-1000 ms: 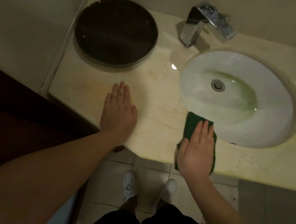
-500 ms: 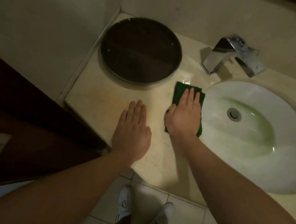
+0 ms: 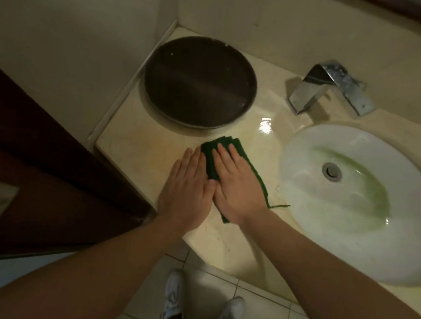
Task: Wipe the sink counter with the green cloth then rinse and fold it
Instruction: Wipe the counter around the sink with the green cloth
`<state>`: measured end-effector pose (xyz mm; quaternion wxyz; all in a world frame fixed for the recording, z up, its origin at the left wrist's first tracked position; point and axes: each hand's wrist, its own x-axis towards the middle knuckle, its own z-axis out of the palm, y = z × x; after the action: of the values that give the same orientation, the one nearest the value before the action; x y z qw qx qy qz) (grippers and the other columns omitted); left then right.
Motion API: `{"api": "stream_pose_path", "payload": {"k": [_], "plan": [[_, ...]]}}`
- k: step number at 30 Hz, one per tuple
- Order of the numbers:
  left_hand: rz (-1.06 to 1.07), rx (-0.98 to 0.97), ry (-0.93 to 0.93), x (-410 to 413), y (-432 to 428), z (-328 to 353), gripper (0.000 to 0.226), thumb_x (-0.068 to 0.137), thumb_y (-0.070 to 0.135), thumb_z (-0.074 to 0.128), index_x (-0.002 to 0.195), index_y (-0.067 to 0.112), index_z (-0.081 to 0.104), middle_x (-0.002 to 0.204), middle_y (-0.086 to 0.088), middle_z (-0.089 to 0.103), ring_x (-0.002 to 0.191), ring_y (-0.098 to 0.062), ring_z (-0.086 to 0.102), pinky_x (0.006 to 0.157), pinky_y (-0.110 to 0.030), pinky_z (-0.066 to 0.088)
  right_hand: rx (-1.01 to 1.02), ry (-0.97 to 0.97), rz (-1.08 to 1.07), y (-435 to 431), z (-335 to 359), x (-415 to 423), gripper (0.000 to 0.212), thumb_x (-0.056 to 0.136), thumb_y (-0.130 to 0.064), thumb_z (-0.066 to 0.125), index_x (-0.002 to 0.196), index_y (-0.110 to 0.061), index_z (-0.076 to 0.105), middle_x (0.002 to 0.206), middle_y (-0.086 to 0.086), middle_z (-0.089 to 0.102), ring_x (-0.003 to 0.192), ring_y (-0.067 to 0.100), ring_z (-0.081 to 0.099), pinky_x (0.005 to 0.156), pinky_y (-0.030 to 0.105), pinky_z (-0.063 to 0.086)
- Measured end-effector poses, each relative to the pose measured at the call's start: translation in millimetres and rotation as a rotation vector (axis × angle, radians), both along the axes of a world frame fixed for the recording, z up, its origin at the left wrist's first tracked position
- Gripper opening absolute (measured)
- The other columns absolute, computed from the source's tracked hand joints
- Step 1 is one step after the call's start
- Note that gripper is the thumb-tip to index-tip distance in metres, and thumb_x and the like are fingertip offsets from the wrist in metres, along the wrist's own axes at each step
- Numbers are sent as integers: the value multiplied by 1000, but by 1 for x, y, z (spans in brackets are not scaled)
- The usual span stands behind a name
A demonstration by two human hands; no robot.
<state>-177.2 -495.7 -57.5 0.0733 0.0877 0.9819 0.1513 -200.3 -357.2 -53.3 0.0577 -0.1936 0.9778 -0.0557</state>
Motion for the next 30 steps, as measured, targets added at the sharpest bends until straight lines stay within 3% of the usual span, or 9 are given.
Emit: {"api": "stream_pose_path", "payload": {"k": [6,11,18,24,27,30], "plan": [[73,109,-14,-1,-2,-2,73,88,44,-8,152,10,-2,163,-5,1,149,-15,-3,122,-34,3,-2,-1,-2,-4,-2,-1,62,98,-37,32,154,-13,18,162,5,17,150,23,4,121,34,-3],[116,126,19,0,0,-3,69,92,42,-3,152,8,-1,163,-8,1,150,-14,-1,122,-32,1,-27,-22,25,-20,-5,-39,64,96,-38,28,154,-15,18,162,5,18,150,23,7,123,40,9],[145,155,45,-1,0,0,71,90,40,7,153,8,4,162,-10,8,150,-18,6,122,-34,7,-72,-12,-17,-37,-1,-69,65,96,-40,32,154,-11,19,160,9,21,149,28,10,123,38,8],[223,240,52,1,-2,0,72,90,42,8,153,7,4,163,-9,4,149,-20,8,121,-35,15,-74,-63,286,-44,5,-93,67,93,-41,16,151,-9,28,156,11,31,147,27,22,122,41,13],[260,269,65,0,-2,2,71,91,44,6,153,9,-1,163,-7,-1,150,-18,4,121,-35,14,-230,-256,401,-50,18,-100,52,100,-30,25,149,-14,34,157,5,30,148,18,20,123,35,10],[308,303,44,-1,-2,6,71,91,44,9,153,11,-4,163,-5,-3,149,-17,-1,121,-38,16,-553,-356,113,-35,30,-89,45,99,-10,36,140,-23,51,147,-2,48,136,13,42,118,29,25]]}}
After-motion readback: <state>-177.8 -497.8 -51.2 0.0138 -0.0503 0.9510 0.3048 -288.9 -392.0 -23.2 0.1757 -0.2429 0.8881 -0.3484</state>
